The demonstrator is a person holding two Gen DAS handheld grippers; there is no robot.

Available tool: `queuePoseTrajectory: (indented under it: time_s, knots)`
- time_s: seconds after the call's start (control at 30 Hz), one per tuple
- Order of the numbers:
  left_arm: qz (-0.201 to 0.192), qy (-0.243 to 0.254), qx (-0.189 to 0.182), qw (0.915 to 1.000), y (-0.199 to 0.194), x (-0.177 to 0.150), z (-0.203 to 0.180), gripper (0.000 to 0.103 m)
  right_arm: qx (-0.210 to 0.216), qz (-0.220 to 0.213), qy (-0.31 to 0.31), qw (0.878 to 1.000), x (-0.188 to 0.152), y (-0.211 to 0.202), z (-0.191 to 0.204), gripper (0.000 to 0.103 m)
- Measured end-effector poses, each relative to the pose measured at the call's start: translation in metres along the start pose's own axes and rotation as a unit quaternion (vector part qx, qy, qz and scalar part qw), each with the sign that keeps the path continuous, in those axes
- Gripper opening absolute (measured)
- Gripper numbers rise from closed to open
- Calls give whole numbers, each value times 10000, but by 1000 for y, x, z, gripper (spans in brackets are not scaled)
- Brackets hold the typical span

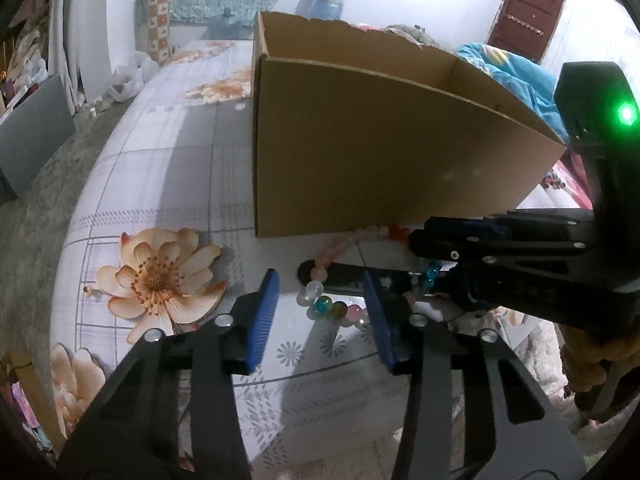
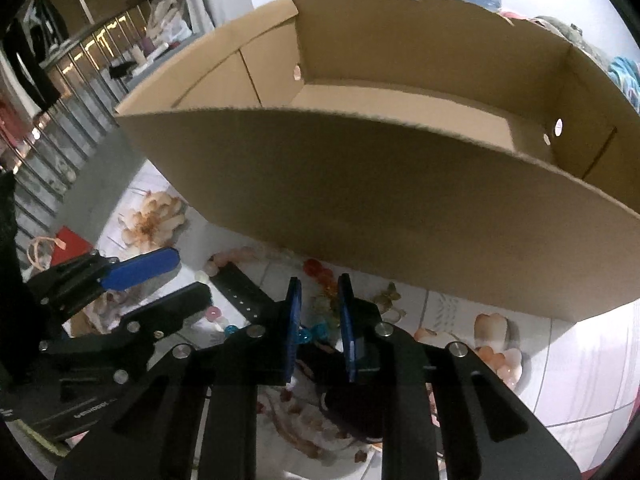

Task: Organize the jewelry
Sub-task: 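Lift the bracelet with the right gripper and carry it over the box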

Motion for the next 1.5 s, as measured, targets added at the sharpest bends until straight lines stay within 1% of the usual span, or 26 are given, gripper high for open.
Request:
queuePoseTrajectory:
  time_s: [0.07, 0.1, 0.23, 0.43, 0.5, 0.53, 0.6, 0.63, 0.73, 0.93, 1.0, 1.1, 1.17, 1.27, 1.33, 1.4, 1.5]
  knots:
    - [-1, 46, 7, 10000, 1, 1, 0, 32, -119, -30, -86, 9999, 2, 4, 2, 19]
    - [-6, 82, 31, 10000, 3, 2, -1, 30, -143, -19, -105, 9998, 2, 5, 2, 19]
    - [51, 62, 39, 10000, 7, -1, -1, 30, -227, 32, -199, 9995, 3, 10, 4, 19]
    - [29, 15, 53, 10000, 6, 1, -2, 29, -314, 46, -337, 9989, 4, 11, 12, 18]
    - [33, 14, 93, 10000, 7, 3, -1, 25, -378, 64, -426, 9984, 4, 11, 16, 16]
    - [34, 18, 61, 10000, 7, 3, -2, 21, -336, 96, -417, 9985, 5, 11, 19, 12]
    - [26, 24, 63, 10000, 8, 3, -3, 17, -331, 125, -418, 9985, 6, 10, 21, 11]
    - [15, 47, 99, 9999, 8, 3, -3, 12, -327, 112, -435, 9985, 5, 10, 21, 11]
    - [-25, 52, 112, 9999, 7, 5, -4, 8, -261, 72, -369, 9990, 5, 8, 22, 11]
    - [-259, 188, 9, 9995, -8, 13, -16, 8, -185, -194, -252, 9993, 10, -9, 19, 11]
    - [-325, 228, -12, 9992, -13, 15, -21, 8, -151, -260, -232, 9993, 10, -15, 10, 11]
    - [-461, 274, -68, 9985, -25, 20, -30, 8, -118, -423, -215, 9988, 11, -30, 11, 11]
    - [-583, 327, -93, 9977, -36, 25, -37, 8, -90, -587, -203, 9980, 7, -43, 7, 11]
    - [-775, 443, -104, 9960, -55, 34, -47, 8, -33, -811, -159, 9966, 13, -65, 5, 11]
    - [-895, 524, -163, 9945, -69, 44, -56, 8, 9, -1052, -147, 9943, 16, -84, 4, 11]
    - [-1043, 643, -226, 9922, -83, 56, -67, 8, 74, -1269, -129, 9918, 21, -101, 1, 11]
    - [-1269, 899, -311, 9873, -106, 80, -86, 8, 125, -1700, -134, 9853, 37, -137, -3, 11]
Point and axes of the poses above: each gripper's, at about its wrist camera, not at the fingertips, and y roughly the way its jaws point, z to its left, x to its top, the point moved 10 cm from there along y, roughly the way its jaws point, and after that the axes turned 10 degrees about -x, right-handed, at the moved point
